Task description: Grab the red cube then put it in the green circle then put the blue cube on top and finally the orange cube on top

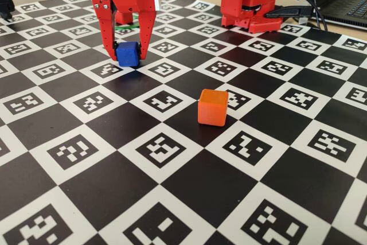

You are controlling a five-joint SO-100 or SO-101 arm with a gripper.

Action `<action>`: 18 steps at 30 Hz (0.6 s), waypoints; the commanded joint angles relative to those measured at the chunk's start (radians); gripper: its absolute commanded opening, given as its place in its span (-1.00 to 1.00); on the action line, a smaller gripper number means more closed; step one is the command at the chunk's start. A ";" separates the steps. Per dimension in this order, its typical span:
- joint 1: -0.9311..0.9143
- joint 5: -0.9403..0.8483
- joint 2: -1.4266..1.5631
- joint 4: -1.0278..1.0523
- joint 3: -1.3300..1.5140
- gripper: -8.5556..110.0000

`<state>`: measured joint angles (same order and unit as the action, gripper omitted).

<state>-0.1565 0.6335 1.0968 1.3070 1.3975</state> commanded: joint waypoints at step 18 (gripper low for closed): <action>-0.209 -0.462 0.407 0.264 -0.091 -0.68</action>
<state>-0.3283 0.2531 1.3683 1.5355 1.3975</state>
